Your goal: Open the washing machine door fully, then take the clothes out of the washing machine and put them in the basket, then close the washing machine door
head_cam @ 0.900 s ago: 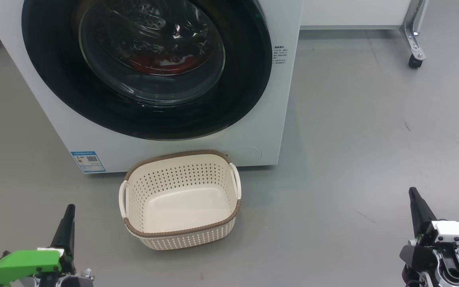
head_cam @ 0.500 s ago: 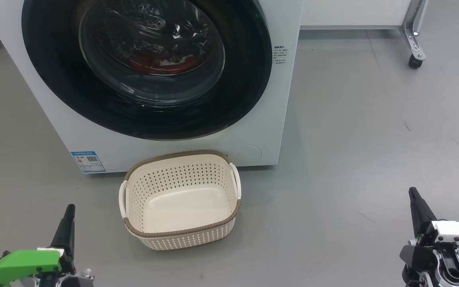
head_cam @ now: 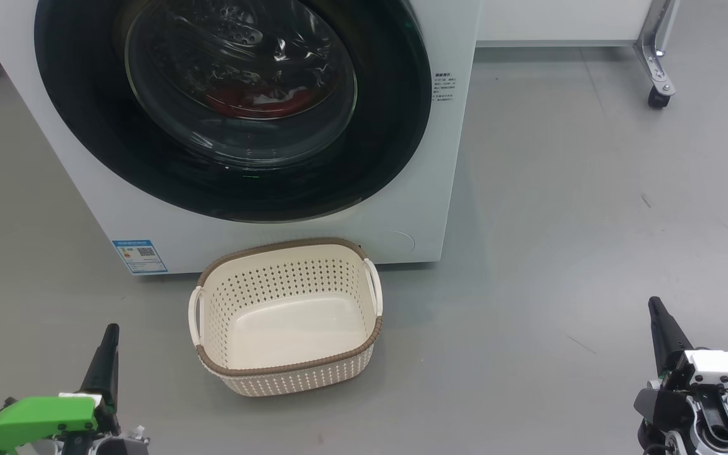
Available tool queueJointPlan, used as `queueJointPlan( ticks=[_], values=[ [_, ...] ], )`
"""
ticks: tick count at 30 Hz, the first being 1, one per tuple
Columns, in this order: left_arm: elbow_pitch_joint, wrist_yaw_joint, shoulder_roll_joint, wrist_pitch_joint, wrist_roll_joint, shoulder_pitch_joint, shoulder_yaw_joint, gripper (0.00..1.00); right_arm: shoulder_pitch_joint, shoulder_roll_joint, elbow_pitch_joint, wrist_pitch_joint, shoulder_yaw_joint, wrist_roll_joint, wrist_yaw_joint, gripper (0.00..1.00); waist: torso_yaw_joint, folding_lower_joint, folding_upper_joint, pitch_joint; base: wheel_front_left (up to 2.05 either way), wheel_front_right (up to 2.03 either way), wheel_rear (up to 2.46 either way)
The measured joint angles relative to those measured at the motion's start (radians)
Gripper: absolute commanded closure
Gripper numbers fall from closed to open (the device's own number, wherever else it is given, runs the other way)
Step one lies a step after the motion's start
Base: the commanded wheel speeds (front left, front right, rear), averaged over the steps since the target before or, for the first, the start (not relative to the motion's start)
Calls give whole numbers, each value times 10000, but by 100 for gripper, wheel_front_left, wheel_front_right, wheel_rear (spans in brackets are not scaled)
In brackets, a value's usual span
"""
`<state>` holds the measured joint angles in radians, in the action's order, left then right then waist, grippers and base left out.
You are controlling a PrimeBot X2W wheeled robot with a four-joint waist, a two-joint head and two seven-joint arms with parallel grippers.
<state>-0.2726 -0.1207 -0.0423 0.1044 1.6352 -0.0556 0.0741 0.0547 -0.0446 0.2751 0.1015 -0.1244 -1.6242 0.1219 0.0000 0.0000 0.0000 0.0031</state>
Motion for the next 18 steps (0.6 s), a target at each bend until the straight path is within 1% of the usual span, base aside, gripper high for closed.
queueJointPlan(
  ticks=[10,11,18],
  values=[
    [0,0,2,0,0,0,0,100,0,2,0,0,-4,2,0,100,0,0,0,0,0,0,0],
    [0,0,2,0,0,0,0,0,0,2,0,0,-4,2,0,0,0,0,0,0,0,0,0],
    [-570,12,267,-4,15,529,-113,0,-565,311,566,-2,35,0,-12,0,0,0,0,1,0,0,0]
  ],
)
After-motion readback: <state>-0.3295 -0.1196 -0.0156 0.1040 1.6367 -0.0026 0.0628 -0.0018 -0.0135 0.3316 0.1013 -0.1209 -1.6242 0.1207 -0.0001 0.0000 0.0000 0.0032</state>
